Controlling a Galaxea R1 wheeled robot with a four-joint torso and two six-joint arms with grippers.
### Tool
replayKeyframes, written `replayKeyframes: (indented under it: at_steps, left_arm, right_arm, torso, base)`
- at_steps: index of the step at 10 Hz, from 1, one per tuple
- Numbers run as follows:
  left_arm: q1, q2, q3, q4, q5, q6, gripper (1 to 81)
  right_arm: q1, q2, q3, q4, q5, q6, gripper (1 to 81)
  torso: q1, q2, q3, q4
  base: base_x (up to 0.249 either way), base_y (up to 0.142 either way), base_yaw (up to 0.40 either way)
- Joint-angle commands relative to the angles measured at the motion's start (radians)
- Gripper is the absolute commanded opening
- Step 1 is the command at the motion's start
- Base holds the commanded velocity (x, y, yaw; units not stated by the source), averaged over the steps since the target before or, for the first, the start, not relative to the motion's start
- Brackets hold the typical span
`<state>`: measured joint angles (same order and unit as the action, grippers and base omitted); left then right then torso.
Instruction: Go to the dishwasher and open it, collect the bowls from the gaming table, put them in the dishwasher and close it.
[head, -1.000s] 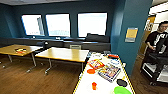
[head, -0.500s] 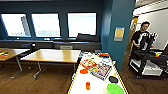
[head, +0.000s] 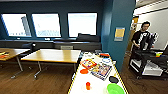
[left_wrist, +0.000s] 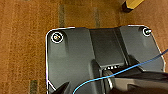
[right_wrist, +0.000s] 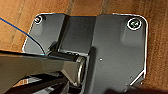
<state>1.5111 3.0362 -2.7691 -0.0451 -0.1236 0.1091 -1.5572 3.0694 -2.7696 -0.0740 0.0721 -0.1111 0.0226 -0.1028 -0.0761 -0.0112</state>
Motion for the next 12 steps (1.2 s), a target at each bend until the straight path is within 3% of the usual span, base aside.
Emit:
replayKeyframes:
  at_steps: [1, 4, 12]
  left_arm:
    - [-0.053, -0.003, -0.001, -0.006, 0.047, 0.007, 81.1]
    - [-0.054, -0.003, -0.001, -0.006, 0.042, 0.007, 81.1]
    - [-0.053, -0.003, -0.001, -0.004, 0.041, 0.007, 81.1]
  right_arm:
    - [0.045, 0.001, -0.002, -0.001, -0.049, -0.004, 81.1]
    - [0.042, 0.002, 0.002, 0.0, -0.051, -0.002, 81.1]
    - [0.041, -0.002, -0.001, 0.002, -0.049, -0.002, 81.1]
  torso:
    - [0.0, 0.0, 0.0, 0.0]
    - [0.0, 0.0, 0.0, 0.0]
    - [-0.002, 0.0, 0.0, 0.0]
  base:
    - [0.0, 0.0, 0.0]
    - [0.0, 0.0, 0.0]
    - [0.105, 0.0, 0.0]
